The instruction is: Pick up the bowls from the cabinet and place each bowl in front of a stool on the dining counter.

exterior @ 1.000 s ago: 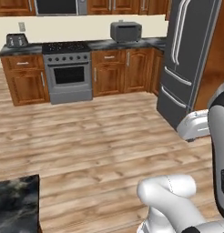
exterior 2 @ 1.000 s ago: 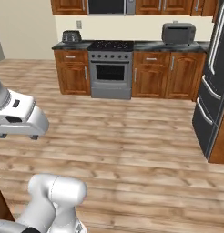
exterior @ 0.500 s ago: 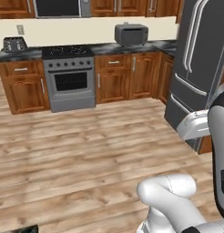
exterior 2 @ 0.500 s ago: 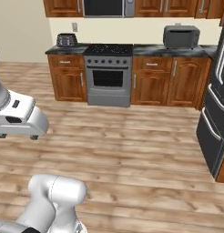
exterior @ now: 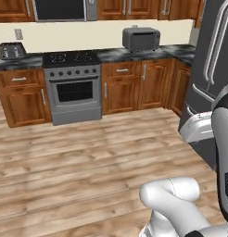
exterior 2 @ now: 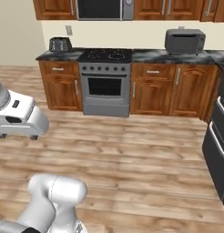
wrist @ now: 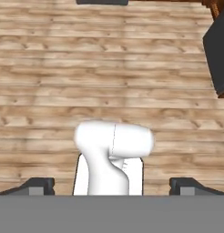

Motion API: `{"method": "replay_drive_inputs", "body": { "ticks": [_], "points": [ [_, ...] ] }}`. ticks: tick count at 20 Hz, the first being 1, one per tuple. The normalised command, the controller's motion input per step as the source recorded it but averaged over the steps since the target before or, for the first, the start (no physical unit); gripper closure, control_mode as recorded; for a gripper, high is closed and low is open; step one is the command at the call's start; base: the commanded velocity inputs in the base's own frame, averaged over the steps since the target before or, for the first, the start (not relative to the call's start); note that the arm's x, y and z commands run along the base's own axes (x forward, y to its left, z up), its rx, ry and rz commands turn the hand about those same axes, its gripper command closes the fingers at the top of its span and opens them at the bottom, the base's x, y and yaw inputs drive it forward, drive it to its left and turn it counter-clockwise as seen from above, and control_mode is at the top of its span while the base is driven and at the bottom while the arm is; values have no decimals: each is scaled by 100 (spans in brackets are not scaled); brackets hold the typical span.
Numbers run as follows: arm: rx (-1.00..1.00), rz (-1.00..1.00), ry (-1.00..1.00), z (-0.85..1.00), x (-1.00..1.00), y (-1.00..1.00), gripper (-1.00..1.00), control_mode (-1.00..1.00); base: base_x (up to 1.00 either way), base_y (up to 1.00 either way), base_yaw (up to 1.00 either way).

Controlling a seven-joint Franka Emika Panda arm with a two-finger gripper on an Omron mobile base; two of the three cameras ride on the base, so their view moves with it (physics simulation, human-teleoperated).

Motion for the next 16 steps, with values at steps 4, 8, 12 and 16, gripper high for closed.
{"method": "replay_drive_inputs", "body": {
  "ticks": [4, 8, 12, 16],
  "points": [
    [0, 0, 0, 0, 0, 0, -100, 100, 98, 0, 0],
    [0, 0, 0, 0, 0, 0, -100, 100, 98, 0, 0],
    [0, 0, 0, 0, 0, 0, -100, 100, 99, 0, -1],
    [0, 0, 0, 0, 0, 0, -100, 100, 95, 0, -3]
  ]
}}
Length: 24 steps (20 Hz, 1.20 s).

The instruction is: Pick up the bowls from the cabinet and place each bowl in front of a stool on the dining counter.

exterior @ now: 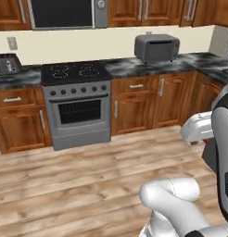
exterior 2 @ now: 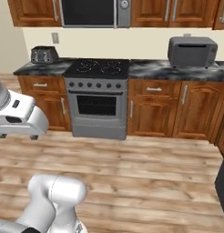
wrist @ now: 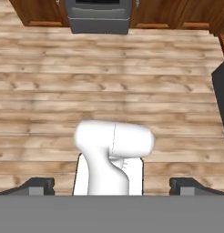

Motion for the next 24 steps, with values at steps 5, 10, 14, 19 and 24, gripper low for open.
{"method": "replay_drive_inputs", "body": {
  "ticks": [5, 10, 14, 19, 24],
  "points": [
    [0, 0, 0, 0, 0, 0, -100, 100, 93, 0, -4],
    [0, 0, 0, 0, 0, 0, -100, 100, 78, 0, -16],
    [0, 0, 0, 0, 0, 0, -100, 100, 54, 1, -38],
    [0, 0, 0, 0, 0, 0, -100, 100, 29, 23, -58],
    [0, 0, 0, 0, 0, 0, -100, 100, 20, 52, -67]
  ]
}}
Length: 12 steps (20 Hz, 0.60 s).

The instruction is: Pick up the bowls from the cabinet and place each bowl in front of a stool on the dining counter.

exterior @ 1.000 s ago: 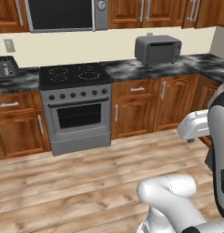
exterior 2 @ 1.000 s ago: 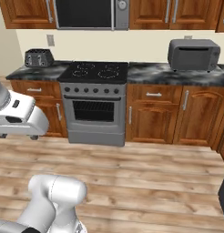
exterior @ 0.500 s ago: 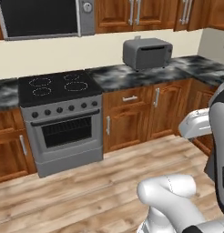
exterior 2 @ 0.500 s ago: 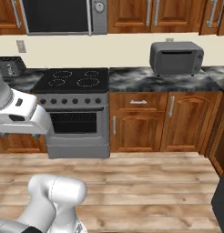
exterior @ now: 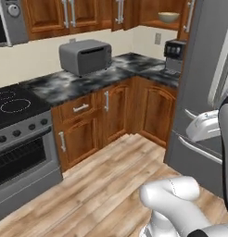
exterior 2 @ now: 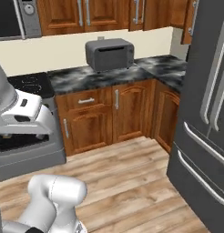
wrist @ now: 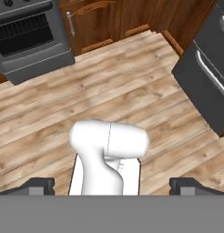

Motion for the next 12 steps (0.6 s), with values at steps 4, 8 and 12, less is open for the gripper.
{"method": "replay_drive_inputs", "body": {
  "ticks": [4, 8, 12],
  "points": [
    [0, 0, 0, 0, 0, 0, -100, 100, 15, 61, -67],
    [0, 0, 0, 0, 0, 0, -100, 100, 12, 67, -65],
    [0, 0, 0, 0, 0, 0, -100, 100, 13, 81, -60]
  ]
}}
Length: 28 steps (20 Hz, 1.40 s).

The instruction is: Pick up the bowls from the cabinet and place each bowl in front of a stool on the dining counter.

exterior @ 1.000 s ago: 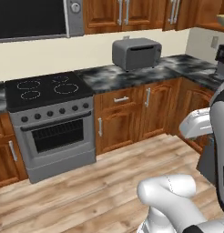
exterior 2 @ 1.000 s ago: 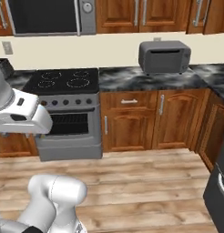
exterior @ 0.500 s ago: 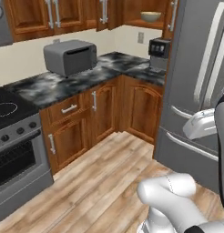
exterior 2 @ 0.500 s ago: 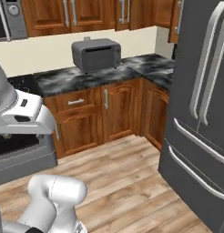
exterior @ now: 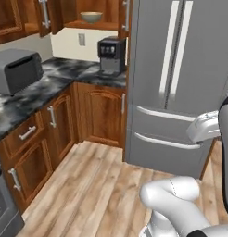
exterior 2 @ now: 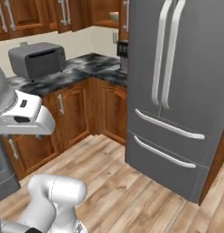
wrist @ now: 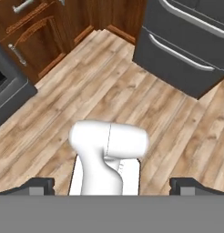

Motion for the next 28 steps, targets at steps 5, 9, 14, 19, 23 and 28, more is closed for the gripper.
{"method": "replay_drive_inputs", "body": {
  "ticks": [5, 9, 14, 19, 23, 28],
  "points": [
    [0, 0, 0, 0, 0, 0, -100, 100, 25, 85, -54],
    [0, 0, 0, 0, 0, 0, -100, 100, 22, 87, -48],
    [0, 0, 0, 0, 0, 0, -100, 100, 21, 99, -40],
    [0, 0, 0, 0, 0, 0, -100, 100, 21, 84, -31],
    [0, 0, 0, 0, 0, 0, -100, 100, 41, 47, -25],
    [0, 0, 0, 0, 0, 0, -100, 100, 60, 34, -25]
  ]
}}
